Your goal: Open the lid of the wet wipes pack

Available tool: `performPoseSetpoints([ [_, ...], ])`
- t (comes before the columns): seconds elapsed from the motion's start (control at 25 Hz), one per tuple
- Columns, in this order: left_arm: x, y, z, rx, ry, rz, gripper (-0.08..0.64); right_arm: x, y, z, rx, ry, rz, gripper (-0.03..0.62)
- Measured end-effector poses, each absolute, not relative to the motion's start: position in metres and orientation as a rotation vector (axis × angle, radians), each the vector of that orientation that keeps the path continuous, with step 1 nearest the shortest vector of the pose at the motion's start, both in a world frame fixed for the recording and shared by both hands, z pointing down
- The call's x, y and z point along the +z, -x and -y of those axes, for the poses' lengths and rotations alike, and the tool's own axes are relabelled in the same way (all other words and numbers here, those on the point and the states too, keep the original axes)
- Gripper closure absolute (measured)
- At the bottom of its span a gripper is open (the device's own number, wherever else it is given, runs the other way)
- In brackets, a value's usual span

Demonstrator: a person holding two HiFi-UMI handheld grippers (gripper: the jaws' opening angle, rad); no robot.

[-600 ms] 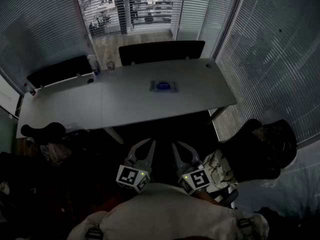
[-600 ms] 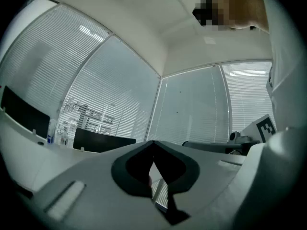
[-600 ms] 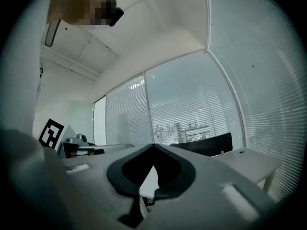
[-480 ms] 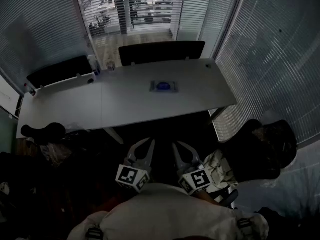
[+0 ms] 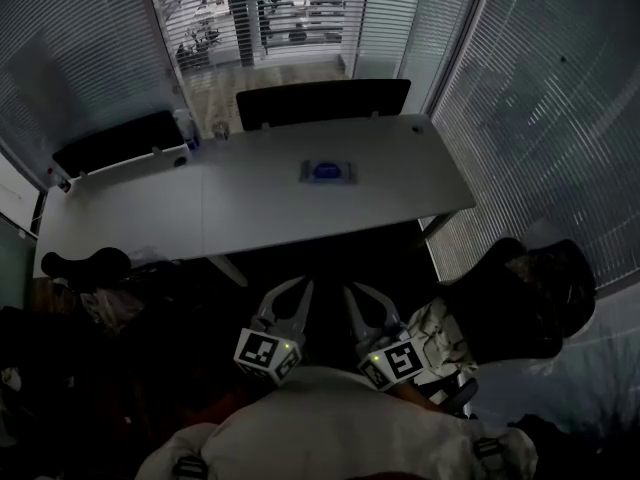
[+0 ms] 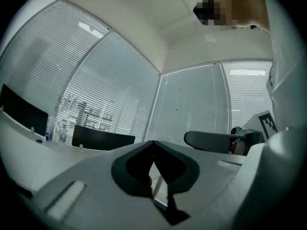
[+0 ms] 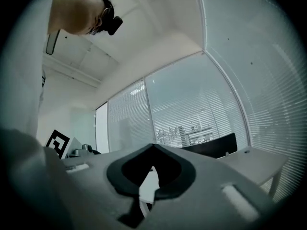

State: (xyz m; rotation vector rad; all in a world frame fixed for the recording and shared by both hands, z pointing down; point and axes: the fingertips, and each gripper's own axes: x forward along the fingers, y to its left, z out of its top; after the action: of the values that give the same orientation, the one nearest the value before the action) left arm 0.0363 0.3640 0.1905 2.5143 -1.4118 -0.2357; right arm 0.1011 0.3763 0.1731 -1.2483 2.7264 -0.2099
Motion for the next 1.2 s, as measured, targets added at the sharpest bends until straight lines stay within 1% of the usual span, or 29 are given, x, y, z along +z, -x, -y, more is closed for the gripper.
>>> performPoseSetpoints([
  [0.6, 0.193, -0.053, -0.36, -0.22, -2.504, 1.403, 0.557, 0.175, -0.117, -0.368, -0.238, 1.273, -2.709, 0.591],
  [1.2, 0.202, -0.11, -0.351, -0.215, -2.474, 1.398, 0.557, 0.187, -0.177, -0.361, -0.288, 1.312, -2.721, 0.591],
])
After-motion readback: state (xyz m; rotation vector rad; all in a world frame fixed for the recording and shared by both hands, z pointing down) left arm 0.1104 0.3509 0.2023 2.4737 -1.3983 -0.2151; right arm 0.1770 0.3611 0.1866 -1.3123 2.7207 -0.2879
